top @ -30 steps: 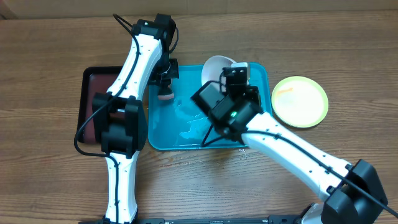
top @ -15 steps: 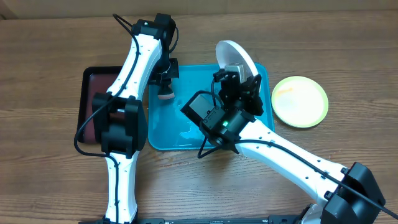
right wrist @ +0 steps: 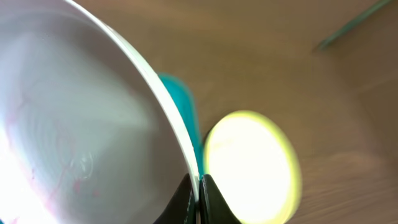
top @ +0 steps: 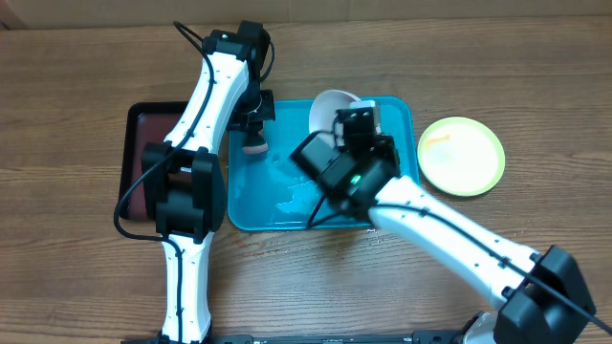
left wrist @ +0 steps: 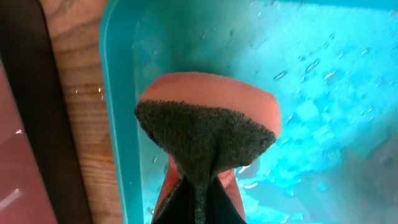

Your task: Clean dirty plates on tray and stack at the side

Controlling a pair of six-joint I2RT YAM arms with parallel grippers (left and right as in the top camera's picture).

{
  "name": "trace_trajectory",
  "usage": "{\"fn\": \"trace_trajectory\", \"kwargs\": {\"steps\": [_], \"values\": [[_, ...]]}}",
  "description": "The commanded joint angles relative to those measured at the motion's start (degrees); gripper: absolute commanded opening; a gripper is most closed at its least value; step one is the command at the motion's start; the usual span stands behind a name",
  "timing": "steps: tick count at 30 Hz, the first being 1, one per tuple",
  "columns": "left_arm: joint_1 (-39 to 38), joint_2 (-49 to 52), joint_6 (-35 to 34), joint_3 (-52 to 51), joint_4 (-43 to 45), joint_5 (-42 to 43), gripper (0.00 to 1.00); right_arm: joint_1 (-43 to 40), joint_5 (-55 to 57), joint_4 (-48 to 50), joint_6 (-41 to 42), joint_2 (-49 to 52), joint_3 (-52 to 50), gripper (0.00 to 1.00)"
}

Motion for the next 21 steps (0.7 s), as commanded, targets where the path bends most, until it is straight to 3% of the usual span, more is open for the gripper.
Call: {"fn": "trace_trajectory", "kwargs": {"steps": [1,6,10,16,21], "values": [[1.11,-2.69,0.5,1.55,-0.79,0.39,0.04,-6.25,-19.91,0.07,0.11,-0.96,0.79,0.04],[3.89,-9.31,0.46,1.57,-1.79,-0.7,0.04,-18.97,-40.22,1.09,-4.33,-2.89,0.79,0.04],[5.84,-15.65,0.44,1.57,-2.82,-3.87,0.04,-33.75,-54.77,0.96,-5.6,-3.87,0.79,0.04],[7.34,-19.43,-0.17,1.57,-6.36,-11.45,0.04,-50.9,-56.65,0.02,-5.64,-3.15,0.63,0.04],[9.31,-19.21,-1.36,0.74,-8.24,-12.94,0.04,-59.76,-54.66,0.17,-5.62,-1.51,-1.31,0.04]]}}
